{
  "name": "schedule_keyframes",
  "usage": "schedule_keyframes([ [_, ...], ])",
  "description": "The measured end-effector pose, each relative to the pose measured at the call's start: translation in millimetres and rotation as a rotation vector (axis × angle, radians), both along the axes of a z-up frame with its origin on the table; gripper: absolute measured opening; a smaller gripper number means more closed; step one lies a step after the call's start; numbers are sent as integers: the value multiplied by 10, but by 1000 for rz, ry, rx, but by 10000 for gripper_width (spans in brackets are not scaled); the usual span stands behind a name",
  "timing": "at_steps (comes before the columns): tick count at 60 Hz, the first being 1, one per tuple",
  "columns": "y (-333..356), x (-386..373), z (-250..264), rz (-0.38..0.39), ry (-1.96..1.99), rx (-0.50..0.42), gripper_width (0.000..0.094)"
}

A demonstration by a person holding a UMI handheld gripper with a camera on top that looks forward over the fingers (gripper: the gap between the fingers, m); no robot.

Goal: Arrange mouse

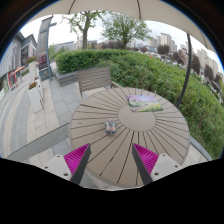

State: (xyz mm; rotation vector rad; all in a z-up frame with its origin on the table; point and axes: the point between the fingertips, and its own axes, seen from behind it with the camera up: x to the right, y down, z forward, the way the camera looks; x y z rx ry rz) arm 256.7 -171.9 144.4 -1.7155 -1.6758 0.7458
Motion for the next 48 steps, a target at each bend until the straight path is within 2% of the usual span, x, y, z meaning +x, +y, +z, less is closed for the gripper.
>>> schedule_keyframes([
  [20, 4, -878, -697, -39, 66, -2, 855],
  [36, 1, -1510, -1239, -29, 64, 1, 855],
  [48, -9, -1918, -1463, -32, 64, -18, 855],
])
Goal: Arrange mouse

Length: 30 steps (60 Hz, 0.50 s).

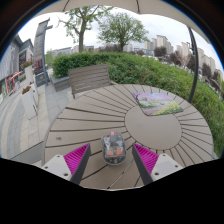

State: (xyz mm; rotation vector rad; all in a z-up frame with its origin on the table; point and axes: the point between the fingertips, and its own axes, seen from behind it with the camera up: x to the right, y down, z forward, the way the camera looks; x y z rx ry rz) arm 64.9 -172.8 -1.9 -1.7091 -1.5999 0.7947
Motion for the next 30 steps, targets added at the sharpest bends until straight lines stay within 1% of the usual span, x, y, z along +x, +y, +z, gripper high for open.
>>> schedule_keyframes([
  [7, 33, -205, -53, 6, 5, 11, 855],
  [16, 33, -312, -130, 4, -12, -23, 847],
  [17, 13, -324, -139, 5, -15, -27, 822],
  [18, 9, -330, -151, 7, -18, -31, 765],
  [19, 7, -329, -167, 11, -24, -33, 645],
  [20, 45, -338, -161, 6, -22, -19, 468],
  [21, 78, -333, -152, 3, -18, -2, 438],
  [23, 150, -326, -136, -7, -12, 9, 412],
  [25, 124, -317, -137, 6, -29, 8, 387],
  [28, 46, -298, -78, 31, -41, -43, 389],
  [30, 106, -296, 47, 24, -30, -39, 388],
])
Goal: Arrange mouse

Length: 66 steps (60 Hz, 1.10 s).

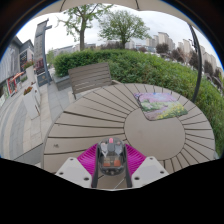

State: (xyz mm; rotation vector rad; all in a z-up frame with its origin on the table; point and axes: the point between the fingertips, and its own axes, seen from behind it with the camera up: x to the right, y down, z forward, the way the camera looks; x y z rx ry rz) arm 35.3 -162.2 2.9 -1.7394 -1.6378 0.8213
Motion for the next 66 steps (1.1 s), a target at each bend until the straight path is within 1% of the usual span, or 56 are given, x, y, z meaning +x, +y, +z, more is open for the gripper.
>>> schedule_keyframes([
  [4, 130, -40, 371, 7, 41, 35, 388],
  [9, 332, -200, 880, -6, 82, 22, 387],
  [14, 692, -535, 1418, -23, 144, 18, 388],
  [19, 1206, -919, 1873, -58, 208, 75, 387],
  [22, 1499, -1235, 1972, -65, 236, 103, 388],
  [25, 1754, -1439, 1955, -72, 235, 88, 387],
  [30, 2109, -1826, 1658, -91, 192, 67, 387],
  [36, 2468, -2158, 1052, -92, 123, 80, 389],
  [42, 2594, -2313, 362, -88, 17, 34, 405],
  [47, 2700, -2359, -52, -89, -41, 34, 426],
  [50, 2705, -2344, -201, -88, -64, 11, 449],
  [54, 2716, -2343, -204, -78, -57, -8, 493],
  [55, 2722, -2311, -214, -77, -72, -5, 527],
  [57, 2742, -2238, -203, -79, -95, 2, 648],
  [59, 2740, -2169, -121, -79, -96, 5, 808],
  [60, 2759, -2156, -91, -80, -96, 6, 869],
  [62, 2747, -1999, 57, -77, -102, 12, 838],
  [66, 2671, -1665, 382, -70, -109, 3, 846],
])
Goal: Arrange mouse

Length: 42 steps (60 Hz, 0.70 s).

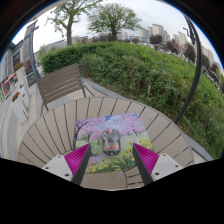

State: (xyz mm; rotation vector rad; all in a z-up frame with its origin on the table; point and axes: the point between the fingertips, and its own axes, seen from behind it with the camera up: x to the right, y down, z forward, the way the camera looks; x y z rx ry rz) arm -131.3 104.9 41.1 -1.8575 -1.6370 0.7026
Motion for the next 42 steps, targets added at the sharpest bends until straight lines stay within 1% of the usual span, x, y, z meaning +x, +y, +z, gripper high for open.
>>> schedule_keyframes([
  [5, -76, 596, 440, 3, -25, -6, 845],
  [14, -130, 1675, 1189, -10, -19, 36, 845],
  [21, -200, 2277, 1542, 7, -17, 38, 844],
  [24, -227, 2475, 1632, 11, -24, 35, 841],
  [27, -224, 2659, 1727, -5, -21, 28, 841],
  [30, -217, 2736, 1758, -18, -20, 17, 841],
  [35, -193, 2832, 1796, -18, -12, 35, 839],
  [42, -170, 2896, 1755, -27, -33, 35, 842],
])
